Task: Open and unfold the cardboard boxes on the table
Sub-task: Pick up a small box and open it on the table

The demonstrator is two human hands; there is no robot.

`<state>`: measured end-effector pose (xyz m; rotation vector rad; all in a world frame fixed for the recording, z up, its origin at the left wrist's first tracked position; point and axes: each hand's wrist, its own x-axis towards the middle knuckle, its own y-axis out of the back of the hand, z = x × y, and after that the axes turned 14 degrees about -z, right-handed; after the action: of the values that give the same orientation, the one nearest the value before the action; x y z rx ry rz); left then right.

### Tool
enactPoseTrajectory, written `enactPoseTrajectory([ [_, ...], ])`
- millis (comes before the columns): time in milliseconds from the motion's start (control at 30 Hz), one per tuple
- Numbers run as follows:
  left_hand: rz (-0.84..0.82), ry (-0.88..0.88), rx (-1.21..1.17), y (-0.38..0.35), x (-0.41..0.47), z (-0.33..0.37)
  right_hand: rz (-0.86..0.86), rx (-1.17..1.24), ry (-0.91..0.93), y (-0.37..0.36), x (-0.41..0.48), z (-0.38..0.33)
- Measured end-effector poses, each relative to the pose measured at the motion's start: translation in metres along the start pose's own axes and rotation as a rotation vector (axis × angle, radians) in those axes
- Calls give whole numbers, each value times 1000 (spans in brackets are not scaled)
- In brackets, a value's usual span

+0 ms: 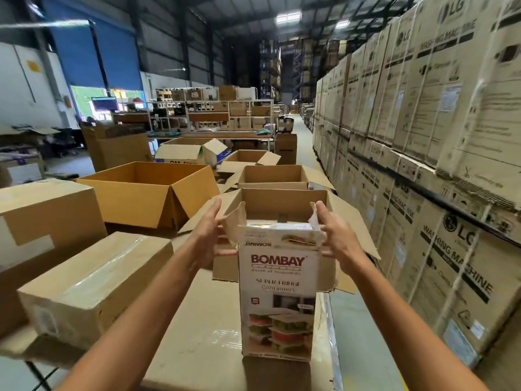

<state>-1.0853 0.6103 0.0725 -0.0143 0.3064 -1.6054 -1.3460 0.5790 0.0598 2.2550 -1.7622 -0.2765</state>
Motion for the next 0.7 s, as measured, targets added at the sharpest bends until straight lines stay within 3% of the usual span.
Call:
enactPoseTrajectory([
  [100, -112, -15, 271, 2, -3, 12, -2, -9, 30, 4, 1, -7],
  [167, -76, -3, 455, 3, -1, 15, 43, -92, 41, 6, 4, -10],
  [267, -34, -12, 462, 7, 3, 16, 147, -85, 5, 13, 12, -6],
  [400, 57, -34, 335, 18, 6, 4, 195, 174, -108, 24, 16, 10],
  [467, 61, -40, 465, 21, 7, -8, 145, 209, -167, 26, 14, 20],
  [600, 129, -167, 973, 27, 18, -26, 14, 30, -220, 20, 9, 36],
  [700, 52, -252, 914, 22, 22, -27, 26, -257, -140, 16, 11, 40],
])
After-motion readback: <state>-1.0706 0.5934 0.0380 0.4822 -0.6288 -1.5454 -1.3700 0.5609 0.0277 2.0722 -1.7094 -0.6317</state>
